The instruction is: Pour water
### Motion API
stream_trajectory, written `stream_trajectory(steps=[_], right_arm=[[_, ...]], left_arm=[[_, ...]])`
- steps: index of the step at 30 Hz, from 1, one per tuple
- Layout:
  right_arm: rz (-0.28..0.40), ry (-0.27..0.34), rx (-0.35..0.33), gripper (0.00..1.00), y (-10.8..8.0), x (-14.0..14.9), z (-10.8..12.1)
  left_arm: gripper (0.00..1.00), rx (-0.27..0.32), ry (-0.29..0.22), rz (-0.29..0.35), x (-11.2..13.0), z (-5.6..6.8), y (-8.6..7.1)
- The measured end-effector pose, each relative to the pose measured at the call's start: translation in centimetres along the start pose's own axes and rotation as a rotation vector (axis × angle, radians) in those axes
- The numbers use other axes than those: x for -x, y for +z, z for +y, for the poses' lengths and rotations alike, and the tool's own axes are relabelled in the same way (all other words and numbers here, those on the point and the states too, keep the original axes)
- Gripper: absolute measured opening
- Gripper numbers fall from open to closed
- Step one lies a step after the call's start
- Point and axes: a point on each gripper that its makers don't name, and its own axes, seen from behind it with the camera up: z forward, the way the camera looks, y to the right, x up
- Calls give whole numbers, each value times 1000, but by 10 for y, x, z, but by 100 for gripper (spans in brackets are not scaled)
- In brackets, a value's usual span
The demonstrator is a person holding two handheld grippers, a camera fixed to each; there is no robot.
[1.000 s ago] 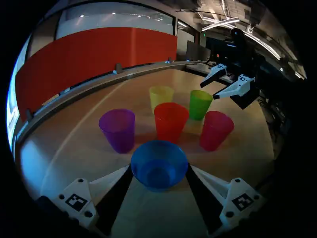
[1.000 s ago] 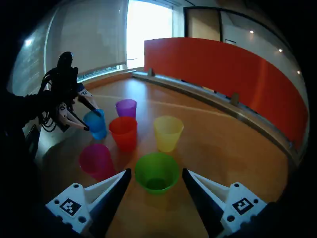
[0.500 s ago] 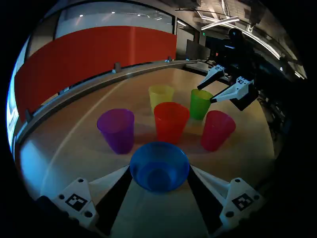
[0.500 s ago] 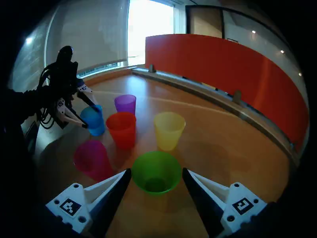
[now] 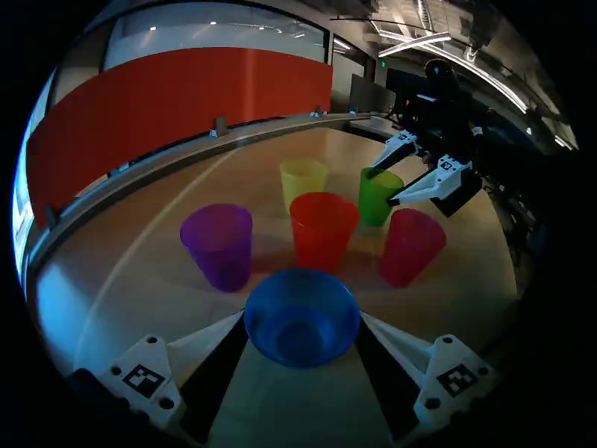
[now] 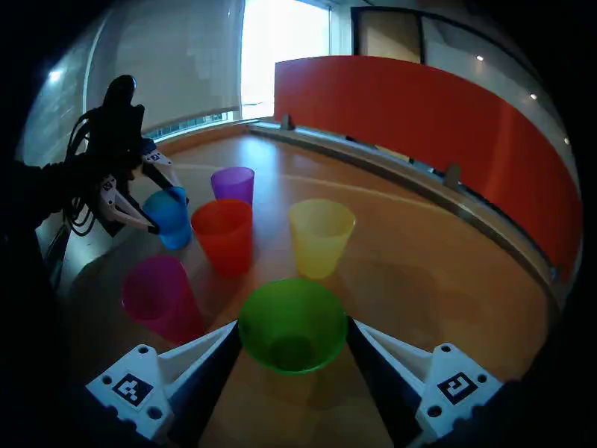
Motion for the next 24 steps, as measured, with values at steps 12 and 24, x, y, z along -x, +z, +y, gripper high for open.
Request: stream_trajectory(steps=[12,24], right_arm=[[11,9,-3,91,5,2,-2],[41,18,-7,91,-6,-12,-5]], left_arm=[[87,-8,-2,12,0,-2,-1],[87,-21,-5,37,-8,-2,-13]])
